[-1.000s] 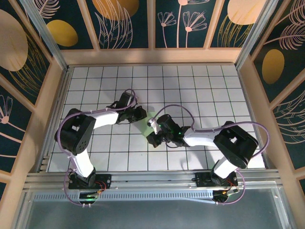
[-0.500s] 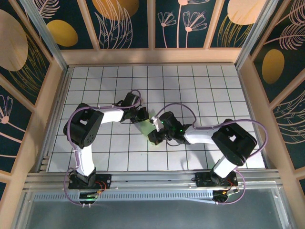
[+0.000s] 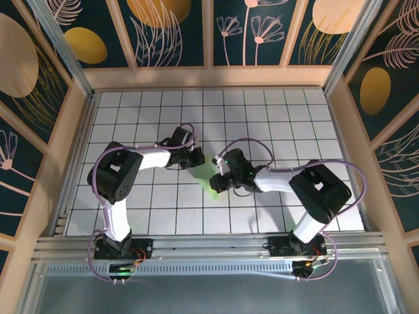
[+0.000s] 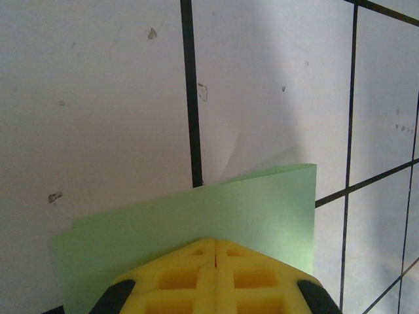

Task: Fold a paper plane with a square sheet of paper (fold left side to right side)
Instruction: Third fold the triangle at the center of the table.

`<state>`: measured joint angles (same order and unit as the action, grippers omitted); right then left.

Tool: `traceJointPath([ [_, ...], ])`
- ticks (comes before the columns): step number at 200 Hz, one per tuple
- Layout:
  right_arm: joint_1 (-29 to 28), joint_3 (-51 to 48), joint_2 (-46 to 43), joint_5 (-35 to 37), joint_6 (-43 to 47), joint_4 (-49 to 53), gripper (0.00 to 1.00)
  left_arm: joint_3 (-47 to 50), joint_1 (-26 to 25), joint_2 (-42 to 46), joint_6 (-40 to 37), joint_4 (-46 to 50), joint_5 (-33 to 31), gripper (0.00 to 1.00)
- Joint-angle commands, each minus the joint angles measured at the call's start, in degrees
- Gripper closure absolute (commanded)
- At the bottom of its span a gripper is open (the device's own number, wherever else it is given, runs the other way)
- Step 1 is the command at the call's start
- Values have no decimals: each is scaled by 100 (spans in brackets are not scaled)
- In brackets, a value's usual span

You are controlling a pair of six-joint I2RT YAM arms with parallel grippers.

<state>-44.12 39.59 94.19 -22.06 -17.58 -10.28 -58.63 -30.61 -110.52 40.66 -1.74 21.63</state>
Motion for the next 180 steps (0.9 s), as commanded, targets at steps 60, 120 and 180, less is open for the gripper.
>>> traceJointPath([
  [60,175,141,74,341,-114,163,100,40,-85,-180,-98,393,-253,98],
  [120,263,149,103,378,-114,125,100,70,-94,-171,-93,385,-263,98],
  [180,263,165,200,347,-119,110,100,81,-100,-171,-85,367,-273,98],
])
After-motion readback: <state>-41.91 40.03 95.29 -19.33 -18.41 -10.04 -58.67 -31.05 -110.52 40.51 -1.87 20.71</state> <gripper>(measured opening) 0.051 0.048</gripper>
